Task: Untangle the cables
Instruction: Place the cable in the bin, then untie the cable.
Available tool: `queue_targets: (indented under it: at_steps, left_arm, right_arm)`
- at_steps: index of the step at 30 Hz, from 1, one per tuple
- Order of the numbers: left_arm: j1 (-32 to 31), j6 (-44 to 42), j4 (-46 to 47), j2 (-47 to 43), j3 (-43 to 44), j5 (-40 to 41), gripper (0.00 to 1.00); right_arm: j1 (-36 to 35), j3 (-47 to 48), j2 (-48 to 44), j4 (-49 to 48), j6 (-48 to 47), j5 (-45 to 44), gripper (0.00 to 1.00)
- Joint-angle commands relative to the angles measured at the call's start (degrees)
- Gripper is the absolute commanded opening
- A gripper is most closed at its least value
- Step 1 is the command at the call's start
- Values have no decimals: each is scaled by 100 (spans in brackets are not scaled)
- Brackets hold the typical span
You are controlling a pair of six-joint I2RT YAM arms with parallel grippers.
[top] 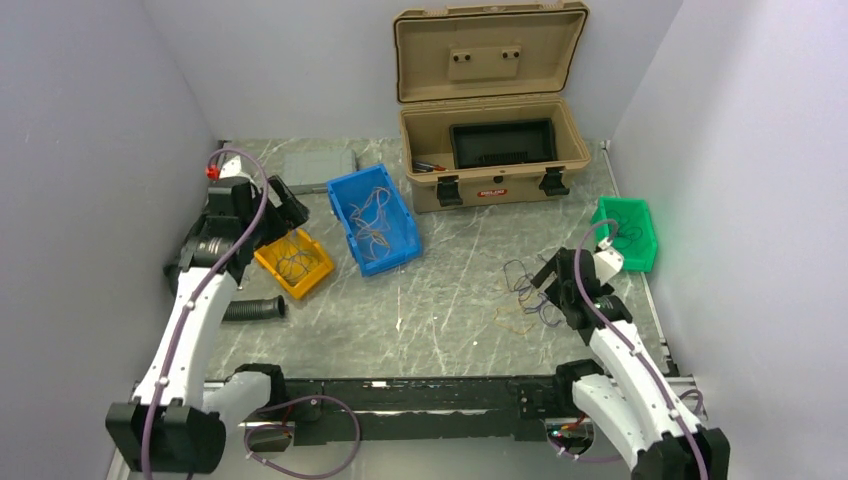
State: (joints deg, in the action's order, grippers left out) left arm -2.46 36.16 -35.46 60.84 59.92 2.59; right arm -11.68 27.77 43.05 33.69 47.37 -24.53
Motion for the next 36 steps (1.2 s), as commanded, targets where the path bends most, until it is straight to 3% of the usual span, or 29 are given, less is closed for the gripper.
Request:
queue_targets:
  at_steps: [1, 5, 8, 11, 12, 16, 19, 20, 22, 23, 26, 32, 36]
  left_arm:
    - [-120, -869, 1064, -631, -594, -2337, 99]
    - [-758, -894, 1566, -1026, -1006, -2952, 99]
    - [-1416, -1110, 1466, -1095, -1004, -2585, 99]
    - [-1873, -1175, 1689, -1095, -1121, -2630, 100]
    - [-2012, -1173, 1863, -1078, -1210, -2687, 99]
    - [-2520, -1221, 2464, -847, -1484, -2929, 99]
    - [-2859, -1355, 2667, -573, -1511, -2949, 99]
    - [-2973, -1403, 2732, -490, -1517, -2907, 99]
    - [-3196, -1479, 2901, -339, -1549, -2812, 99]
    - [-3301, -1507, 3002, -271, -1576, -2768, 99]
    - [-3590, -1520, 3181, 8, -1627, -2560, 99]
    - [-4508, -1417, 3497, 753, -1589, -1949, 99]
    - [-4946, -1112, 3803, 1258, -1472, -1618, 99]
  right_arm:
    - [140, 94, 519, -542, -587, 1229, 89]
    - [138, 97, 978, -724, -400, 1396, 68]
    - [137, 18, 988, -859, -284, 1526, 41]
    - [108, -50, 875, -1109, -373, 2108, 6]
    - [34, -64, 844, -1264, -474, 2460, 0]
    - [-808, 345, 990, -1292, -441, 3057, 0]
    - [-1550, 837, 1140, -1075, -321, 3003, 0]
    - [-1695, 950, 1129, -1029, -296, 2933, 10]
    - [-1769, 1085, 1056, -903, -230, 2688, 77]
    - [-1775, 1116, 1016, -858, -263, 2571, 96]
    - [-1772, 1201, 960, -577, -359, 2033, 100]
    - [-1664, 1106, 834, 100, -329, 705, 94]
    - [-928, 939, 1157, 130, -701, 948, 100]
